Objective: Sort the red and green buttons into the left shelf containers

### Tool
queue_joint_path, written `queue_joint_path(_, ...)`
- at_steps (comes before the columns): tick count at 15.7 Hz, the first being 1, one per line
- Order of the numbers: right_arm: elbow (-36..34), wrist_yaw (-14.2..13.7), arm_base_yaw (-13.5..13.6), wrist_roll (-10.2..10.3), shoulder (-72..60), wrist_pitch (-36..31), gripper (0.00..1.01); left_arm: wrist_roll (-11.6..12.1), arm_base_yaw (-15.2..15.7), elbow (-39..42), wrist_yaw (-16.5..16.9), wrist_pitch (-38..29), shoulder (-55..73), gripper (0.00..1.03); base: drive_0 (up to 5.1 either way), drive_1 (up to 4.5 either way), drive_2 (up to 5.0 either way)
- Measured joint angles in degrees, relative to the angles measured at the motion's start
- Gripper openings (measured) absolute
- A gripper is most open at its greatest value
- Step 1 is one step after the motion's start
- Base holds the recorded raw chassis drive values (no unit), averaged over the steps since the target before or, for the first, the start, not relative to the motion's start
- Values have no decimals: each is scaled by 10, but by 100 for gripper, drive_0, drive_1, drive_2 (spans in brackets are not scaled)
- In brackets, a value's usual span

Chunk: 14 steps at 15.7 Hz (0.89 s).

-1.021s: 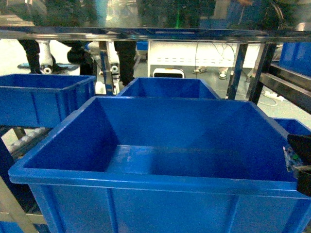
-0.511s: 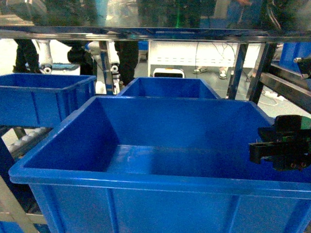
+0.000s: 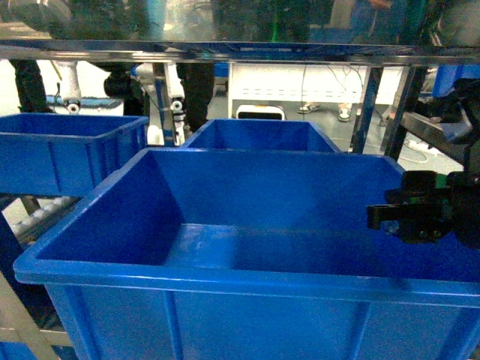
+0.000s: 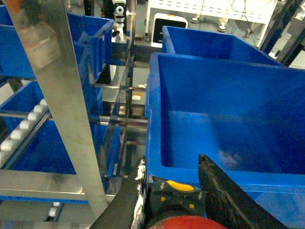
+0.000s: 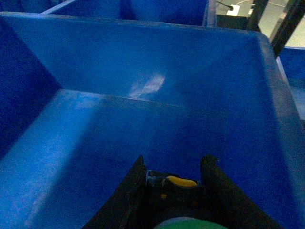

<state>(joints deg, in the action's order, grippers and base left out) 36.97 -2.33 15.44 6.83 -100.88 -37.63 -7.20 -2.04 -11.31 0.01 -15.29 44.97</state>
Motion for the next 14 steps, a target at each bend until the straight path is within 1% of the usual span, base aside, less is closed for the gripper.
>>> queue_joint_path(3,40,12,31,-11,-64,-22,29,0,0,0,0,0,0,28,0,0,0)
queue_joint_path(4,57,12,37,-12,-90,-18,29,0,0,0,0,0,0,28,0,0,0)
queue_joint_path(5,70,6,42,-12,-113,-17,29,0,0,0,0,0,0,28,0,0,0)
queue_joint_path(9,116,21,43,4,-168,8,30,0,0,0,0,0,0,28,0,0,0)
queue_joint_path(10,118,21,40,7,-168,7,38,0,0,0,0,0,0,28,0,0,0)
queue_joint_path(11,122,24,40,9,-168,7,51,0,0,0,0,0,0,28,0,0,0)
queue_joint_path(14,118,23,37,9,-162,-2,84,0,0,0,0,0,0,28,0,0,0)
